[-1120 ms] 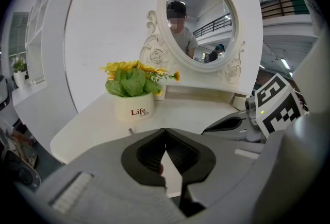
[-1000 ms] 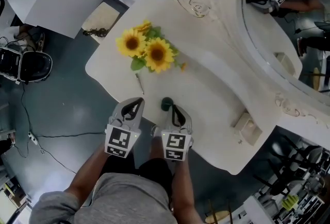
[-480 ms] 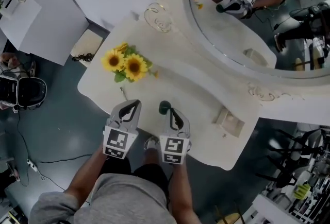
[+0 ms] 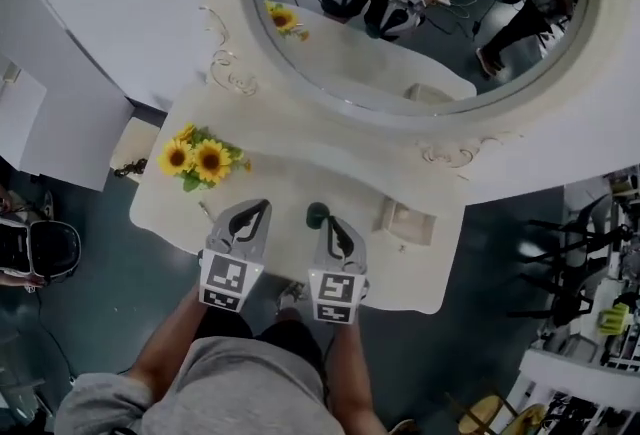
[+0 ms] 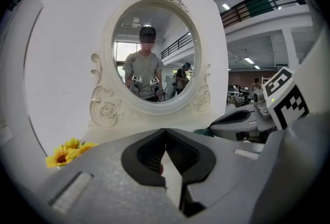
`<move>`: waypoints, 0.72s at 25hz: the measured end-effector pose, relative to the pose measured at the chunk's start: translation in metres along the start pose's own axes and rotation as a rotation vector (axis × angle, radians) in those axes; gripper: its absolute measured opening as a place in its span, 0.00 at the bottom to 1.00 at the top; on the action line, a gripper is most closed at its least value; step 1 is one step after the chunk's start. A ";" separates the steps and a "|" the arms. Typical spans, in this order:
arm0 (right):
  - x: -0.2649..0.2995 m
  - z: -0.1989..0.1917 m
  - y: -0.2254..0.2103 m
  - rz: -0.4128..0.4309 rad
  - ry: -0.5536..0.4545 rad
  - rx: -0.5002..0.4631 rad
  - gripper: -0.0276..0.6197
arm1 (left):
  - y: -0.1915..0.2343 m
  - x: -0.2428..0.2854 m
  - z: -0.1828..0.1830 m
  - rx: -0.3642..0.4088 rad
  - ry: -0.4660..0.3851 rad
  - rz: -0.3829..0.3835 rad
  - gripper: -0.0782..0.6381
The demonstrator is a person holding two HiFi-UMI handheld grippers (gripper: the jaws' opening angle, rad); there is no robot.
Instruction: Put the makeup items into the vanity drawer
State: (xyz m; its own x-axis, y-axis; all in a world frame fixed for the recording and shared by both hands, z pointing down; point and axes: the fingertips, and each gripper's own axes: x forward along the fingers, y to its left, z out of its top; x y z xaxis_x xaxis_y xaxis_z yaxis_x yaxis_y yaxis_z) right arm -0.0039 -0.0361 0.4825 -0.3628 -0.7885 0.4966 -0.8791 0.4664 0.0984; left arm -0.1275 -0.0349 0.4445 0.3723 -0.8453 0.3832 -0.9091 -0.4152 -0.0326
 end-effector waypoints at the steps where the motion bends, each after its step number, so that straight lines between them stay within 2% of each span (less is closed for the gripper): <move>1: -0.004 0.001 -0.008 -0.018 -0.005 0.008 0.05 | -0.006 0.004 0.005 0.010 -0.006 -0.016 0.12; 11: -0.049 -0.016 -0.098 -0.209 -0.014 0.083 0.05 | -0.079 0.052 0.044 0.084 -0.048 -0.174 0.12; 18: -0.071 -0.039 -0.151 -0.308 0.002 0.134 0.05 | -0.127 0.082 0.053 0.113 -0.049 -0.261 0.12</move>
State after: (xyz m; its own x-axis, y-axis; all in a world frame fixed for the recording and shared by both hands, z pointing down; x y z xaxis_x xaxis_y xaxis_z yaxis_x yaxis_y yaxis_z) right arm 0.1671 -0.0352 0.4665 -0.0732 -0.8836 0.4625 -0.9802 0.1493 0.1302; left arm 0.0287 -0.0688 0.4313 0.6024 -0.7188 0.3471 -0.7555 -0.6537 -0.0425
